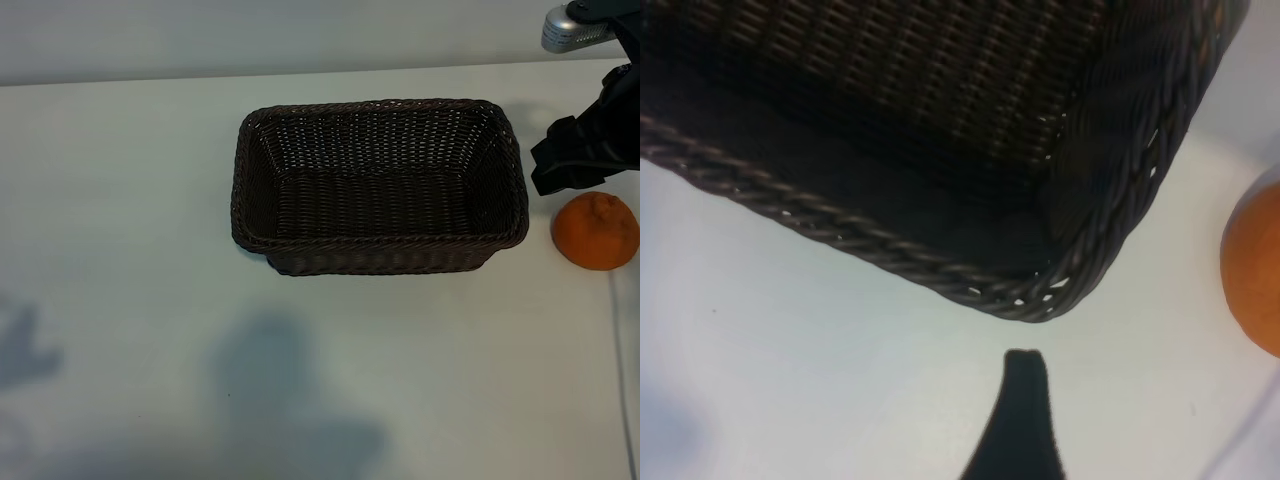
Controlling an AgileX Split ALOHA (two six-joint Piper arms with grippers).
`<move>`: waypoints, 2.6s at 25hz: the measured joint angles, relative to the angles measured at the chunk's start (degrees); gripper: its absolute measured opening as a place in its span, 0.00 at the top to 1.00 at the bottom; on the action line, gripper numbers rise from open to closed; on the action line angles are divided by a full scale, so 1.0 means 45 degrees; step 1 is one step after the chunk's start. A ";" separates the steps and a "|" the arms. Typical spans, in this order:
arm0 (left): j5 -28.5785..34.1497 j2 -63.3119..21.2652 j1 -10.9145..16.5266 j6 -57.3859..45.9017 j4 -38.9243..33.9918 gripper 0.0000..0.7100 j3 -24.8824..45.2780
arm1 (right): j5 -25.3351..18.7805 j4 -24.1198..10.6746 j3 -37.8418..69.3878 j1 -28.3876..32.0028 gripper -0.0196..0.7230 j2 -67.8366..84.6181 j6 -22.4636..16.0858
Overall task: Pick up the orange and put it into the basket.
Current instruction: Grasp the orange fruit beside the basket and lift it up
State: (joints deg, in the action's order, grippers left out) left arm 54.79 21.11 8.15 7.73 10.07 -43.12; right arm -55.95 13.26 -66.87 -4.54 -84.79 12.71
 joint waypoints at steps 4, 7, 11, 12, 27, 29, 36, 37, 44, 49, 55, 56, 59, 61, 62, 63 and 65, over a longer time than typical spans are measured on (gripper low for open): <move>0.0789 -0.0707 -0.0474 -0.0260 -0.0044 0.16 0.0026 | -0.0031 0.0000 0.0000 0.0000 0.17 0.0000 0.0000; 0.1545 -0.1382 -0.0718 -0.0461 -0.0329 0.16 0.0026 | -0.0044 0.0000 0.0000 0.0000 0.17 0.0000 0.0000; 0.2059 -0.2372 -0.0940 -0.0780 -0.1085 0.16 0.0284 | -0.0097 0.0000 0.0000 0.0000 0.17 0.0000 0.0000; 0.2074 -0.2620 -0.0949 -0.0813 -0.1173 0.16 0.0506 | -0.0112 0.0000 0.0000 0.0000 0.17 0.0000 0.0000; 0.2606 -0.3977 -0.0949 -0.1074 -0.1485 0.16 0.2826 | -0.0137 0.0000 0.0000 0.0000 0.17 0.0000 0.0000; 0.2606 -0.3977 -0.0949 -0.1090 -0.1485 0.16 0.2826 | -0.0137 0.0000 0.0000 0.0000 0.17 0.0000 0.0000; 0.2301 -0.3977 -0.1048 -0.1115 -0.1523 0.16 0.2826 | -0.0017 -0.0011 0.0000 0.0000 0.17 0.0000 0.0000; 0.2301 -0.3977 -0.1138 -0.1115 -0.1523 0.16 0.2826 | 0.0082 0.0002 0.0000 0.0000 0.17 0.0000 0.0000; 0.2047 -0.4001 -0.1480 -0.1115 -0.1552 0.16 0.2923 | 0.0351 0.0049 0.0000 0.0000 0.17 0.0000 -0.0205; 0.1784 -0.4086 -0.1480 -0.1124 -0.1552 0.16 0.3212 | 0.0749 -0.1684 0.0000 0.0000 0.17 0.0000 -0.1528; 0.1756 -0.4086 -0.1480 -0.1124 -0.1552 0.16 0.3212 | 0.0864 -0.3897 0.0000 0.0000 0.17 -0.0402 -0.3173; 0.1756 -0.4086 -0.1497 -0.1124 -0.1552 0.16 0.3212 | 0.0874 -0.4023 0.0000 0.0000 0.17 -0.0606 -0.3303; 0.1756 -0.4237 -0.1764 -0.1124 -0.1552 0.16 0.3212 | 0.1047 -0.4131 0.0000 0.0000 0.17 -0.1468 -0.3671; 0.1750 -0.4608 -0.2080 -0.1124 -0.1552 0.16 0.3212 | 0.1248 -0.4159 0.0000 0.0000 0.17 -0.2052 -0.3944; 0.1750 -0.4749 -0.2191 -0.1124 -0.1552 0.16 0.3212 | 0.1310 -0.4159 0.0000 0.0000 0.17 -0.2328 -0.4091; 0.1750 -0.4778 -0.2279 -0.1124 -0.1563 0.16 0.3212 | 0.1438 -0.4187 0.0000 0.0000 0.17 -0.2567 -0.4209; 0.1750 -0.4789 -0.2334 -0.1124 -0.1563 0.16 0.3212 | 0.1701 -0.4211 0.0000 0.0025 0.17 -0.2900 -0.4516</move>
State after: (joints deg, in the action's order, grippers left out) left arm 62.67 -0.44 -2.35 2.67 3.04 -28.67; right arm -48.30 -5.69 -66.87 -4.43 -97.84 -7.61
